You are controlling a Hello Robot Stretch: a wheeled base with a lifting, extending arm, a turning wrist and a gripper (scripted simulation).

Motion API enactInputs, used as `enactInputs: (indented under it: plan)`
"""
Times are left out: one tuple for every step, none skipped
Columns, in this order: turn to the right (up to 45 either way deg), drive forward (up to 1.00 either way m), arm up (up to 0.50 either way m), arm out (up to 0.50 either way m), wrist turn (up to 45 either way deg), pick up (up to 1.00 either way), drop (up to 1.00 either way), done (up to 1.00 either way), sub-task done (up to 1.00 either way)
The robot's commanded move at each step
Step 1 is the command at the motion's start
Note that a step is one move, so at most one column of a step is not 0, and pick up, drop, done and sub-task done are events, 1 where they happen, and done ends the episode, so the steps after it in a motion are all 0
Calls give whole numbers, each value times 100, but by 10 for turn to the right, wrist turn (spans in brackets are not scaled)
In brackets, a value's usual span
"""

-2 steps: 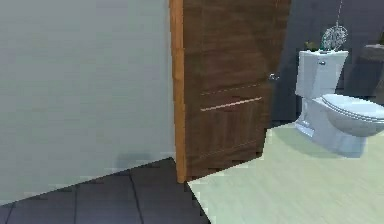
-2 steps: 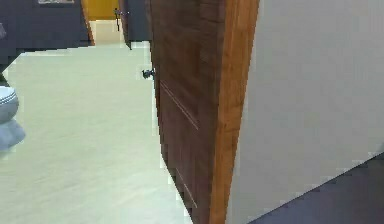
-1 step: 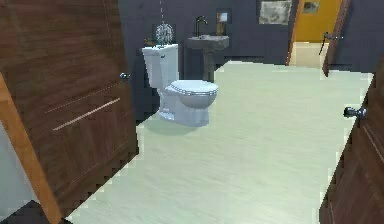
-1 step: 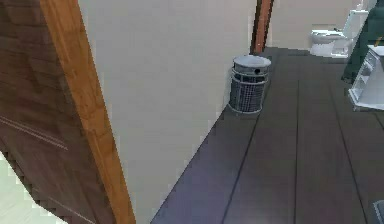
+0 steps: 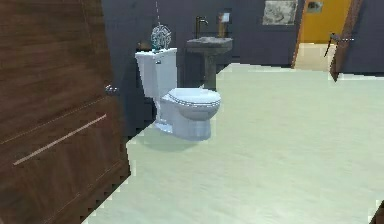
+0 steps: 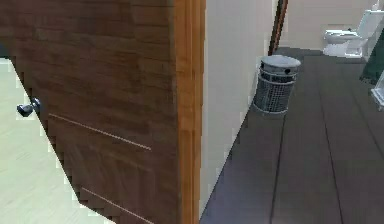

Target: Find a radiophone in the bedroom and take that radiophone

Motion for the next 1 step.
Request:
enactInputs:
  plan:
    - [270,0,0,0,0,0,0,0,0]
